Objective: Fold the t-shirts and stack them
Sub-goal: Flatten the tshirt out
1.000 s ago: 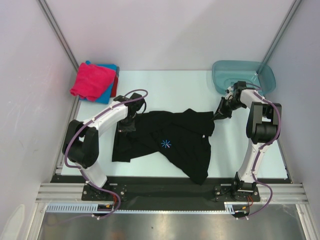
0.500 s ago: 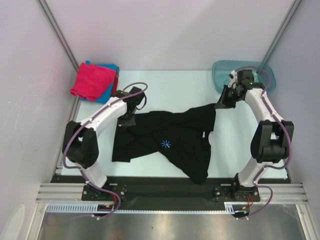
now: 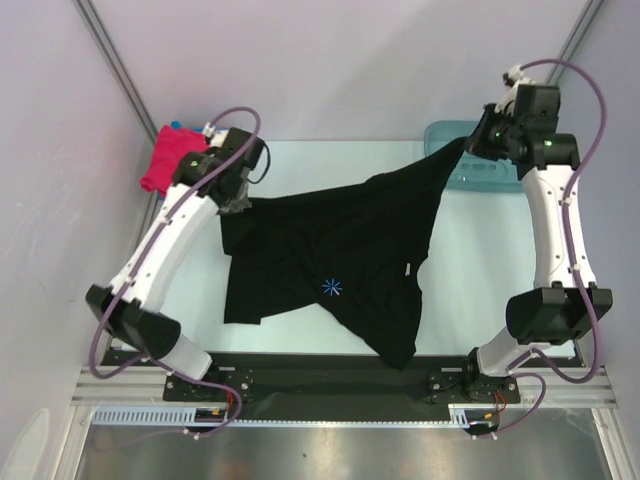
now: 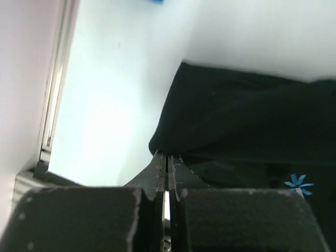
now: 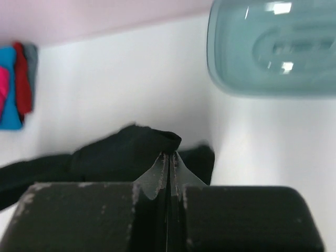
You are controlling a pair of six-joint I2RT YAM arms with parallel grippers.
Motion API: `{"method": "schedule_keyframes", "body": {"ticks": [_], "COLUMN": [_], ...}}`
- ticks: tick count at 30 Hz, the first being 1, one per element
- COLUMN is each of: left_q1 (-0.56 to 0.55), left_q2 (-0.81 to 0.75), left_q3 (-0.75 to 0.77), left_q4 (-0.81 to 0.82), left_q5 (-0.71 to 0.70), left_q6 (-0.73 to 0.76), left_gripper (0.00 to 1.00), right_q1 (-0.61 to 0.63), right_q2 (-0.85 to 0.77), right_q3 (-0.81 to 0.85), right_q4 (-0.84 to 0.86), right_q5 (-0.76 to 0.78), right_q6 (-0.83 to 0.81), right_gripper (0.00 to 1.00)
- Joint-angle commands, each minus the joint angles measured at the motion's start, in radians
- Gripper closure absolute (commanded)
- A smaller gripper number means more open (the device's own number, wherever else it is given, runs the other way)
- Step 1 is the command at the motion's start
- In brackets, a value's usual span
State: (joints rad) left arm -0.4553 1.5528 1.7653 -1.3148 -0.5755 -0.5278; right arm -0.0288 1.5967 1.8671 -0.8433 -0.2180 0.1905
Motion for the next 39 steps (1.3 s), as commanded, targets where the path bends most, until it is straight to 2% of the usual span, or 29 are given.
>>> {"method": "schedule_keyframes", "body": {"ticks": [1, 5, 12, 15, 17, 20, 24, 31, 36, 37, 39], "left_q1": [0.004, 0.004, -0.002, 0.000, -0.002, -0.002, 0.000, 0.000, 0.000, 0.000, -0.003], "left_q2": [-0.106, -0.222, -0.462, -0.496, -0.514, -0.504, -0.531, -0.654, -0.741, -0.763, -0.780], "left_q3": [0.114, 0.158, 0.121, 0.198, 0.230, 0.350, 0.463, 0.422, 0.376, 0.376, 0.422], "left_q4": [-0.153, -0.149, -0.002, 0.000, 0.000, -0.072, -0.153, -0.152, -0.152, -0.153, -0.153], "left_q5": [-0.063, -0.015, 0.198, 0.314, 0.445, 0.505, 0.566, 0.762, 0.877, 0.934, 0.954], "left_q6": [0.014, 0.035, 0.140, 0.157, 0.164, 0.131, 0.112, -0.015, -0.098, -0.115, -0.181], "left_gripper": [1.00, 0.99, 0.99, 1.00, 1.00, 1.00, 1.00, 1.00, 1.00, 1.00, 1.00], "right_q1": [-0.016, -0.036, -0.013, 0.067, 0.102, 0.115, 0.116, 0.115, 0.157, 0.177, 0.245], "right_q2": [-0.049, -0.101, -0.211, -0.273, -0.284, -0.302, -0.359, -0.443, -0.553, -0.564, -0.555], "right_q3": [0.138, 0.214, 0.339, 0.378, 0.472, 0.555, 0.572, 0.604, 0.540, 0.578, 0.650], "right_q4": [-0.005, -0.016, -0.074, -0.150, -0.213, -0.292, -0.296, -0.390, -0.294, -0.290, -0.310], "right_q5": [0.057, 0.071, 0.089, 0.205, 0.340, 0.426, 0.465, 0.471, 0.633, 0.694, 0.752], "right_q6": [-0.002, -0.011, -0.029, -0.071, -0.085, -0.092, -0.068, -0.100, -0.155, -0.146, -0.134], "right_gripper": [1.00, 1.00, 1.00, 1.00, 1.00, 1.00, 1.00, 1.00, 1.00, 1.00, 1.00]}}
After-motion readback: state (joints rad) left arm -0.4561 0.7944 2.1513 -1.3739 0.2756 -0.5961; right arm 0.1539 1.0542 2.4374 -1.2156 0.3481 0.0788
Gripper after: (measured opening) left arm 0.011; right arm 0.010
